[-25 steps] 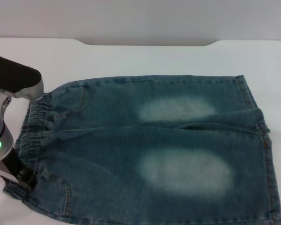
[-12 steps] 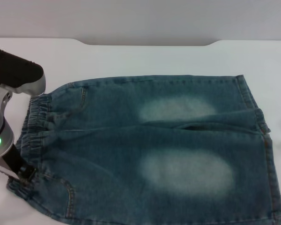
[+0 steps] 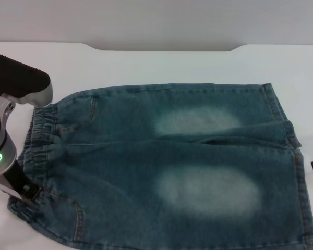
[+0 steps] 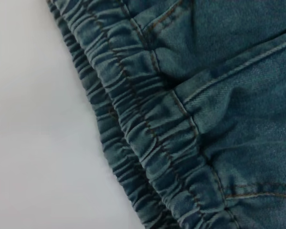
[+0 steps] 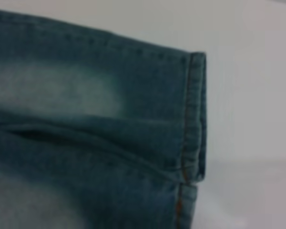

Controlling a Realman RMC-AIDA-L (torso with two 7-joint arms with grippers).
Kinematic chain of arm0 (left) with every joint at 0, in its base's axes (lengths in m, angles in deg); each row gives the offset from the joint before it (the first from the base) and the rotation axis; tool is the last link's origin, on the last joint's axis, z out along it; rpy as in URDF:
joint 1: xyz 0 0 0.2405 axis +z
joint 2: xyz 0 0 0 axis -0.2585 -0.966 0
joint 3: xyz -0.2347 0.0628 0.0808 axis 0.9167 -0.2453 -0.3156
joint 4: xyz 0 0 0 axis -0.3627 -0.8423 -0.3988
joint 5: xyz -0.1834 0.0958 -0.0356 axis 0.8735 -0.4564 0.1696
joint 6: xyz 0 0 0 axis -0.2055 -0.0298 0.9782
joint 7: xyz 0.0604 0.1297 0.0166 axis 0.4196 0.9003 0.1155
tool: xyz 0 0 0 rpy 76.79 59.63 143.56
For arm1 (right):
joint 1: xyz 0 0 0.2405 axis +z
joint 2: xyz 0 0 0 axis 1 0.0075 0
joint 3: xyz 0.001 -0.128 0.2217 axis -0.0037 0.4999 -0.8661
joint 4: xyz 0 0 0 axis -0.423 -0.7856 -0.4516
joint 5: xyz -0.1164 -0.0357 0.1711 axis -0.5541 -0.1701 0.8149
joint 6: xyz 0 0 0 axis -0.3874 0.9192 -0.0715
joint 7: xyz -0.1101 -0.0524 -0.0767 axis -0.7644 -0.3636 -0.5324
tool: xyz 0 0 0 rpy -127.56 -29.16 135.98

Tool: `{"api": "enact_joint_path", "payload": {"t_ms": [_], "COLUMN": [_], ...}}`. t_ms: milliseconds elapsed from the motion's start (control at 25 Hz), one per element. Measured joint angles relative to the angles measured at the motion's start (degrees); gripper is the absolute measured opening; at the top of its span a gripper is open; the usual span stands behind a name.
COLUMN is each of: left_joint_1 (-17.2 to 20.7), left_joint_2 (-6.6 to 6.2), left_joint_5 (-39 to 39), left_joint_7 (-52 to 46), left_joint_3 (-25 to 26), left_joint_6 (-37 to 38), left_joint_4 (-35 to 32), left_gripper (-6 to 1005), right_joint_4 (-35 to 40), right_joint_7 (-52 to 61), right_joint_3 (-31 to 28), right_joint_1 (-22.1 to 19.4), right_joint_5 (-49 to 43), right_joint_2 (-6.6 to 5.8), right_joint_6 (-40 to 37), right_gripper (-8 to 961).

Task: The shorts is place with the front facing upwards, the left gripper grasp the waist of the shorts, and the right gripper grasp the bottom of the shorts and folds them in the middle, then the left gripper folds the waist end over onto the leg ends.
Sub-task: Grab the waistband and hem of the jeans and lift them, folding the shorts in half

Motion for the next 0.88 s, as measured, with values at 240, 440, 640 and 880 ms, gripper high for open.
{"api": "enact_joint_path", "payload": {"t_ms": [240,440,640,880], "left_joint_1": [-0.24,-0.88,-1.26,-1.49], "left_joint_2": [-0.05,-0.1,-0.11,0.03], "left_joint_5": [-0.03,-0.03,-0.03,-0.04], "left_joint_7": [0.09,0.12,0.29,0.48], "left_joint_3": [0.0,-0.01,0.0,-0.08], "left_joint_6": [0.1,0.16,0.48,1.27], "left_joint_4": [-0.33,-0.89,-1.39,-2.36], "left_gripper": [111,96,76,55], "right_joint_4": [0.06,0.11,0.77,2.73], "right_joint_7": [0.2,0.62,1.81,2.51], "right_joint_3": [0.56,1.02,3.53,5.48], "right_joint_1": [-2.86,-5.35,-7.25,-7.96], "right_joint_5": [1.99,4.99,6.43,6.46], "right_joint_2": [0.13,0.36,0.15,0.15], "right_joint_6": [0.05,-0.05,-1.8,-2.17], "right_gripper": [737,734,732,729]}}
